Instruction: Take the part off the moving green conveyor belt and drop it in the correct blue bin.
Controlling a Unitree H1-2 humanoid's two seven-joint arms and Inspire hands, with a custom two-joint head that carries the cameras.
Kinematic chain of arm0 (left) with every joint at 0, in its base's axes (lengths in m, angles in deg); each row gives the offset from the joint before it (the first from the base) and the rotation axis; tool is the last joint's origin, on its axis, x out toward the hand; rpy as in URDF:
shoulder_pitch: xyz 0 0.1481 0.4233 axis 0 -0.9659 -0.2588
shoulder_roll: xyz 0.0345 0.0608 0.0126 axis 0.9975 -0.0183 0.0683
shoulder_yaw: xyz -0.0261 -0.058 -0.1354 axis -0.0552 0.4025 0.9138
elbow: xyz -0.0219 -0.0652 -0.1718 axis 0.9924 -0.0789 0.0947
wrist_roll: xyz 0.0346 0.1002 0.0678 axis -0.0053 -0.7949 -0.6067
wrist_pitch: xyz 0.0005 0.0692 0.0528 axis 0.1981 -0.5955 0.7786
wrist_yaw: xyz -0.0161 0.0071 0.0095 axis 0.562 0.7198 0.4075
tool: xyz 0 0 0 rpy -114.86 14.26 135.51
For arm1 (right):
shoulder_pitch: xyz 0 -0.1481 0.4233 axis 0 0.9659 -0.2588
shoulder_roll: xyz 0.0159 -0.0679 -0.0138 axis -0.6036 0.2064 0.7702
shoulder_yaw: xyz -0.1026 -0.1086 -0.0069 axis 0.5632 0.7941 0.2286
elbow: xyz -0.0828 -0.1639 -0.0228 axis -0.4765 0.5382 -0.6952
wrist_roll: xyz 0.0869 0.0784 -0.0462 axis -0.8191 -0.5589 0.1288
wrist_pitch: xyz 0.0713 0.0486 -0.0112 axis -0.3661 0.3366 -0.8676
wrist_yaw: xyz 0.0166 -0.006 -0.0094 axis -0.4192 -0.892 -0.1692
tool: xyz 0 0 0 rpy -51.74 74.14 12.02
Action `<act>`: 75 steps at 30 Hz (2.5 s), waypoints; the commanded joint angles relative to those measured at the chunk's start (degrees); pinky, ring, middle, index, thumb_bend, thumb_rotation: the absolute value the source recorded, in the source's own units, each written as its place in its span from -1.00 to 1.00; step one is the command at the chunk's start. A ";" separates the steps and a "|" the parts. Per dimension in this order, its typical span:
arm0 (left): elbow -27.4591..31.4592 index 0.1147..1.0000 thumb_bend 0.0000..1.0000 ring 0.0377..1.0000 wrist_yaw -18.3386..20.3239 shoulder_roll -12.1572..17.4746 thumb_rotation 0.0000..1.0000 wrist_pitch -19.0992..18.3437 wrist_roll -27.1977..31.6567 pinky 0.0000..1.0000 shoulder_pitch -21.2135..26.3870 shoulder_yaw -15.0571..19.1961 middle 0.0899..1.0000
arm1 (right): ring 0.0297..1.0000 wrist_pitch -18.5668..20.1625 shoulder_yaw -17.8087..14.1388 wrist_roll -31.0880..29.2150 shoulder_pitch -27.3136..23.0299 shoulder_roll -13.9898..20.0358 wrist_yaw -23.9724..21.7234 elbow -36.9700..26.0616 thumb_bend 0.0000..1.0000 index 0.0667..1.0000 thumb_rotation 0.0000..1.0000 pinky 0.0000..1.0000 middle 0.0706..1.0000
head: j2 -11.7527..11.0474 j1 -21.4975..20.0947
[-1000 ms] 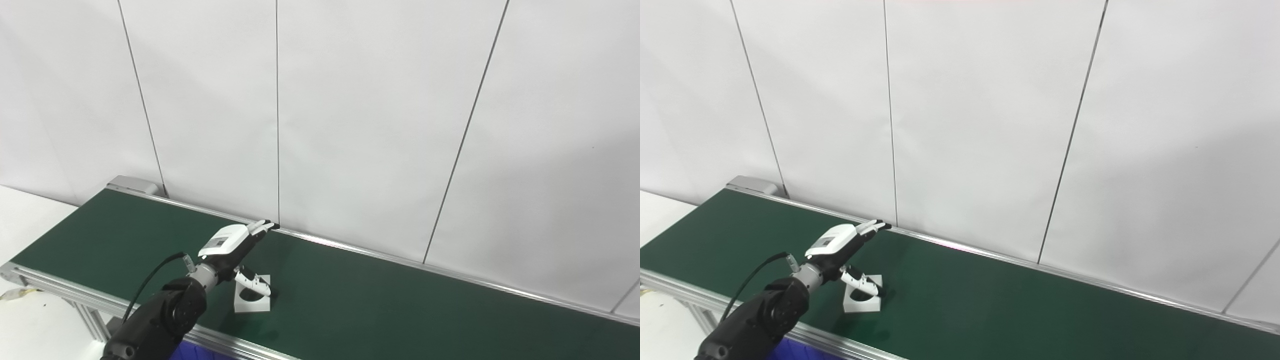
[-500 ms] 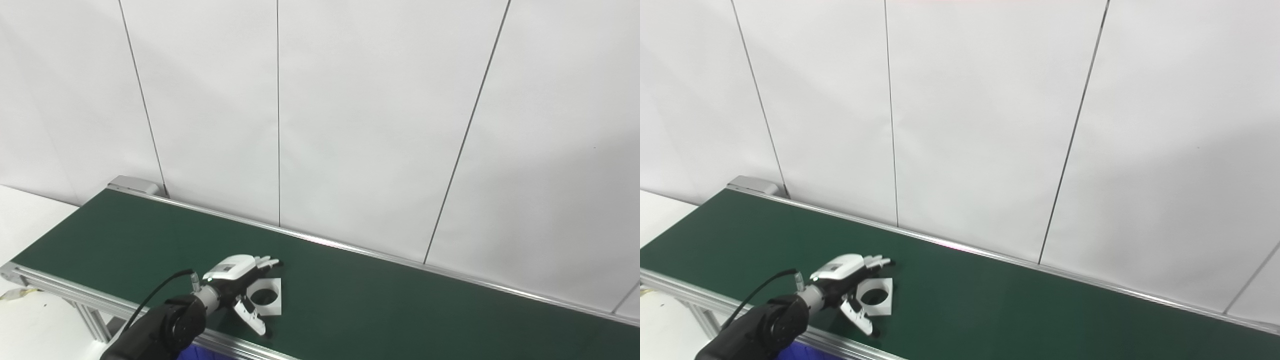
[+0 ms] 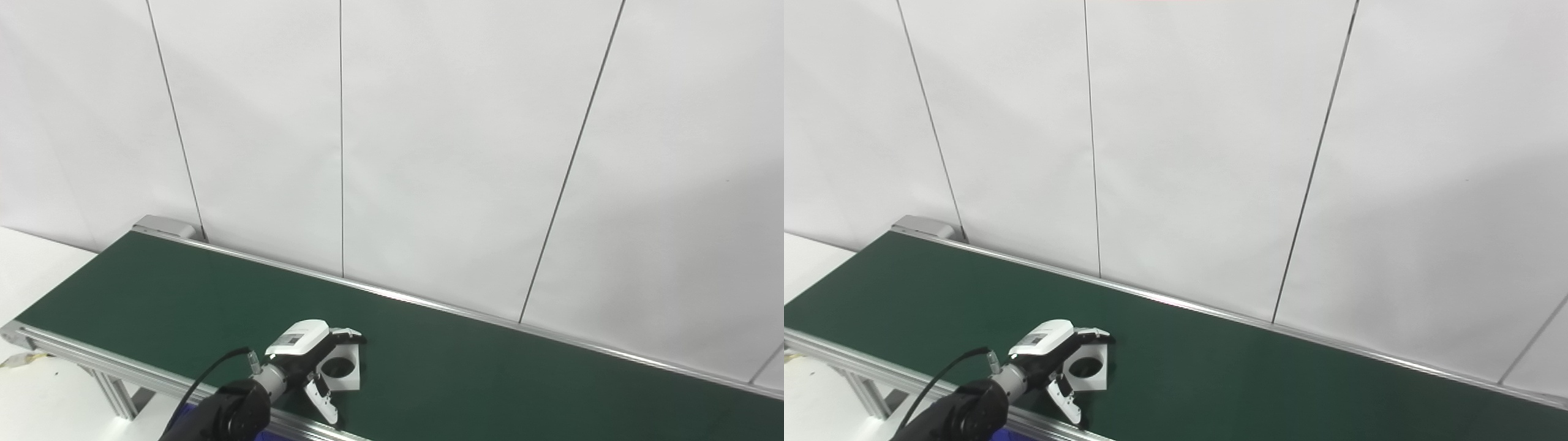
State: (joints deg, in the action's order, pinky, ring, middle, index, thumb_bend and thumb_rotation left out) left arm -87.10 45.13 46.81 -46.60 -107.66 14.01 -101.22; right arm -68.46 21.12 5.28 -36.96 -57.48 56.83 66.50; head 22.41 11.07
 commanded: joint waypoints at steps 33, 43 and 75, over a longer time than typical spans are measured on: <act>21.29 -0.12 0.00 -0.18 -3.40 1.21 -1.00 2.79 9.42 -0.11 -6.96 9.20 -0.08 | 0.53 -2.69 0.49 1.06 0.94 -1.20 1.02 -3.88 0.59 0.55 -1.00 0.39 0.55 | 4.08 -7.67; 26.78 -0.10 -0.01 -0.22 -1.16 0.54 -1.00 7.90 16.93 -0.20 -11.45 13.22 -0.08 | 0.51 0.15 1.01 2.85 1.89 -2.40 0.54 -7.42 0.66 0.53 -1.00 0.39 0.52 | 9.33 -15.85; 33.97 -0.13 0.00 -0.15 9.08 -7.70 -1.00 12.46 28.19 -0.12 -28.22 8.89 -0.10 | 0.60 9.86 2.93 7.25 2.26 -6.92 -1.70 -17.04 0.41 0.65 -0.99 0.48 0.61 | 25.47 -22.14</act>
State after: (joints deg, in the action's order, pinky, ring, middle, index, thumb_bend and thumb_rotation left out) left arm -55.41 54.13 39.07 -34.27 -80.02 -14.07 -92.18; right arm -59.23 23.70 12.48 -34.10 -63.90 55.39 52.19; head 47.81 -11.07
